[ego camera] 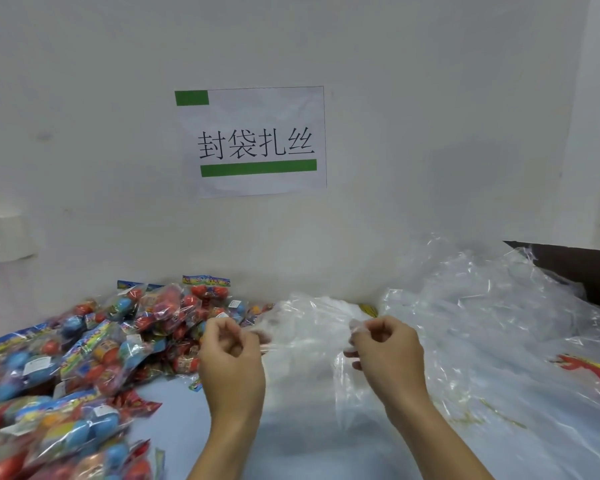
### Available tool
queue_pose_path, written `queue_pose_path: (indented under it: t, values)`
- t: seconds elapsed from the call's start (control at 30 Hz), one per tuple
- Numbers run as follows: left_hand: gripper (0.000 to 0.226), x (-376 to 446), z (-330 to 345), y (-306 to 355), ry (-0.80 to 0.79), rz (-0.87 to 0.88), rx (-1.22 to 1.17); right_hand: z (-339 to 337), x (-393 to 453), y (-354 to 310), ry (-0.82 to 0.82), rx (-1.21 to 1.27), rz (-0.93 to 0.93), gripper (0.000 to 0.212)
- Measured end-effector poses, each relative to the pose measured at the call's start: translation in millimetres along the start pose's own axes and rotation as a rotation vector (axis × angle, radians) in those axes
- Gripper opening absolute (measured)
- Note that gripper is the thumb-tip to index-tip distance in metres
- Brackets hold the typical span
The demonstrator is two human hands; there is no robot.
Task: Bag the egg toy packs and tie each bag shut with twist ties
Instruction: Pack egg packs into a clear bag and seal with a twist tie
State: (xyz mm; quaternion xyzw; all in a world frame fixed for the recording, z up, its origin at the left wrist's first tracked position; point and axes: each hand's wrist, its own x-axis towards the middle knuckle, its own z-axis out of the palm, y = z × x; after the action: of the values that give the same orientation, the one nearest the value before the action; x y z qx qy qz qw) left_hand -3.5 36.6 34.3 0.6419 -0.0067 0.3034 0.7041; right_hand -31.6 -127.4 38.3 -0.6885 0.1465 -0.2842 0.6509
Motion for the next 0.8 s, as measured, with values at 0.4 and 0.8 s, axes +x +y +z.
queue_pose_path:
  t: [0.4,0.8]
  values:
    - [0.009,-1.0,0.6,-13.0,-0.326,-0.070,0.453,25.5,-22.8,8.5,-0.364,-0.201,-0.148,0.033]
    - [0.031,-3.6,0.6,-0.6,0.047,0.500,0.360,17.7,-5.9,11.7,0.211,-0.189,-0.264,0.027]
